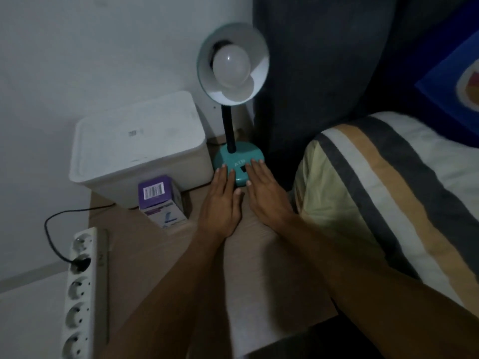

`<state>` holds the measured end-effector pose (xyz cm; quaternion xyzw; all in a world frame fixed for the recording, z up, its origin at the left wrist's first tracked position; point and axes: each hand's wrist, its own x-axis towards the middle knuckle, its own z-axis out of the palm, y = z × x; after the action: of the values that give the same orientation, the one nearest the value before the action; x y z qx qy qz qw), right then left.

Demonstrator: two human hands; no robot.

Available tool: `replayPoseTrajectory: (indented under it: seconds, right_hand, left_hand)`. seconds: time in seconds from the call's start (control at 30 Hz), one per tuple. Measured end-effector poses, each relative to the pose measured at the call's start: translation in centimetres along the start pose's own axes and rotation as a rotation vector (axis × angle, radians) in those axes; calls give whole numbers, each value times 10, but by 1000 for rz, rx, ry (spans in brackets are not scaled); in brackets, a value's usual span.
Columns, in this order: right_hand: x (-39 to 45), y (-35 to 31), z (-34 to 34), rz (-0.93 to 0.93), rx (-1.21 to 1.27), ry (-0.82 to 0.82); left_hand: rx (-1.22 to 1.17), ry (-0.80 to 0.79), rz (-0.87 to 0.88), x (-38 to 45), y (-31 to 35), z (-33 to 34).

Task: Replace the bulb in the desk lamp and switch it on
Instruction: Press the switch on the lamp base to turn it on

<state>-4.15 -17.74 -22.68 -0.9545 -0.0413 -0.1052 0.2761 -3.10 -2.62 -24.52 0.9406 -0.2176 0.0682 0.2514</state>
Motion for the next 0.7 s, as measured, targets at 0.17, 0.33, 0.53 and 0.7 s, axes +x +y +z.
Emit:
replayPoseTrajectory:
  seconds: [0.17,0.33,0.53,0.7]
  right_hand:
    - [-1,6,9,-28,-35,14]
    - [-1,8,9,-56,-90,23]
    - [-3,4,10,-9,-80,43]
    - [-2,4,11,-19,-110,54]
  left_hand:
    - [15,2,-13,1,2,0]
    - [20,-2,-24,0,4,-2]
    - [12,7,-55,2,4,-1]
    - [-1,1,-66,3,5,-1]
